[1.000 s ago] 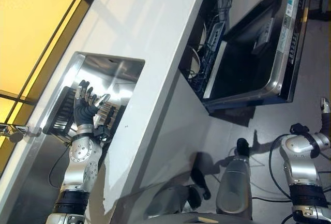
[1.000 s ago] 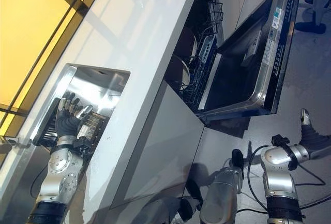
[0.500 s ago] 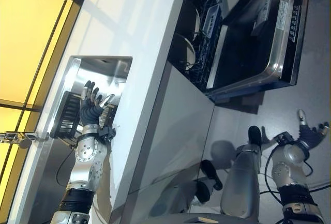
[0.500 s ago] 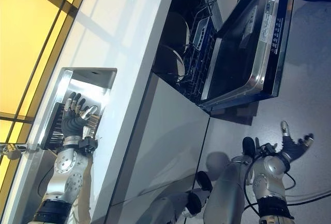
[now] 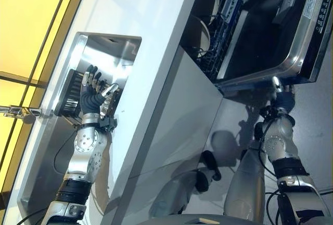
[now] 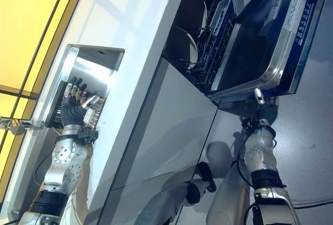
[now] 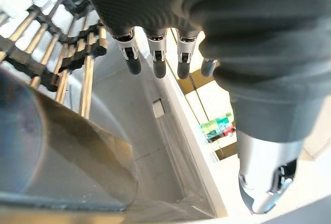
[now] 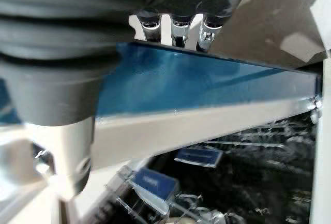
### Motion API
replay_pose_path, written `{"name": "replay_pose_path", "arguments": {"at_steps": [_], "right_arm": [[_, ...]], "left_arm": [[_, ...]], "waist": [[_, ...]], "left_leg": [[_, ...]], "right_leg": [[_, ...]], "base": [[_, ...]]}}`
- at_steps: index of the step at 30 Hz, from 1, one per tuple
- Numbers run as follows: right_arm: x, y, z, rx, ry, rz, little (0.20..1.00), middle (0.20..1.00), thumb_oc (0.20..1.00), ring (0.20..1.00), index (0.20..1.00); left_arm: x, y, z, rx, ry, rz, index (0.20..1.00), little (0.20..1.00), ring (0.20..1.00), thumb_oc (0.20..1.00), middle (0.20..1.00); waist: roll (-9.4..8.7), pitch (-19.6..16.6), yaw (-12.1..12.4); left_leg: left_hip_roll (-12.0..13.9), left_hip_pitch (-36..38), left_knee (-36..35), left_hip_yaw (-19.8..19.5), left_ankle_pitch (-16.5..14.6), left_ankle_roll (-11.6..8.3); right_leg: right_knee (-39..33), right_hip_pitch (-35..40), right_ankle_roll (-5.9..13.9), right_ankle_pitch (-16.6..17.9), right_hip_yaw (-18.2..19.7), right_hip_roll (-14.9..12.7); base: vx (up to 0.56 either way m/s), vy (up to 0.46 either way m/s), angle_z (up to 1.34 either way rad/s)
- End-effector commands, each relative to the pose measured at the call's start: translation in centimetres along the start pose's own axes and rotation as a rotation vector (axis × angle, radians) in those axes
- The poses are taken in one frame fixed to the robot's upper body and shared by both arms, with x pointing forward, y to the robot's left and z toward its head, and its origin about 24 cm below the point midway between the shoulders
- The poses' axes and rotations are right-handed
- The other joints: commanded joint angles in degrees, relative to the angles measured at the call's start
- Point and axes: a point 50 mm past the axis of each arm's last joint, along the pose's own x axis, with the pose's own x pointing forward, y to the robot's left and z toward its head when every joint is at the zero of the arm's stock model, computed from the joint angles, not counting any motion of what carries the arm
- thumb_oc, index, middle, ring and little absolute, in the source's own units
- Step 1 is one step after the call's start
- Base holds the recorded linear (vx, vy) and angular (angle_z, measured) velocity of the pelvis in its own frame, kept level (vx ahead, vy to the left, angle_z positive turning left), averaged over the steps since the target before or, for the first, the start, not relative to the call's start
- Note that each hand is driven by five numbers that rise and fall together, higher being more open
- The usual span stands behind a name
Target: Pick up plates and place into dishwasher.
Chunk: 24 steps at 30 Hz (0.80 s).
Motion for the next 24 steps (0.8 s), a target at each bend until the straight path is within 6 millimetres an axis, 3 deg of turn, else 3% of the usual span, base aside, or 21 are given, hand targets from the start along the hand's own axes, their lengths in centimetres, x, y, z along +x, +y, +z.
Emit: {"name": "replay_pose_path", "arguments": {"at_steps": [1, 8, 24], "right_arm": [[-0.2, 12.5, 7.6, -0.035, -0.285, 0.671, 1.000, 1.000, 1.000, 1.000, 1.000], [-1.8, 14.5, 8.9, -0.109, -0.351, 0.845, 1.000, 1.000, 1.000, 1.000, 1.000], [-3.2, 14.6, 9.5, -0.117, -0.381, 0.946, 1.000, 1.000, 1.000, 1.000, 1.000]], "left_arm": [[1.1, 0.7, 1.8, 0.017, -0.066, 0.014, 1.000, 1.000, 1.000, 1.000, 1.000], [1.3, 1.3, 1.8, 0.019, -0.048, 0.035, 1.000, 1.000, 1.000, 1.000, 1.000], [1.8, 1.7, 2.0, 0.077, -0.054, 0.050, 1.000, 1.000, 1.000, 1.000, 1.000]], "waist": [[2.96, 5.48, 1.37], [0.58, 4.23, 2.35], [-5.01, 2.36, 4.55]], "left_leg": [[0.73, -3.18, 3.26, -3.79, 1.45, -3.87], [1.35, -1.55, 1.59, -4.66, 2.19, -4.19], [3.54, -0.32, 3.02, -5.61, 2.36, -4.25]], "right_leg": [[6.63, 3.60, 1.07, -6.58, 4.24, -3.33], [4.99, 6.43, 1.52, -6.42, 2.29, -2.57], [4.40, 12.02, 1.19, -7.31, -2.26, -1.44]], "base": [[-0.04, -0.040, 0.00], [0.01, -0.019, 0.05], [0.00, -0.060, 0.18]]}}
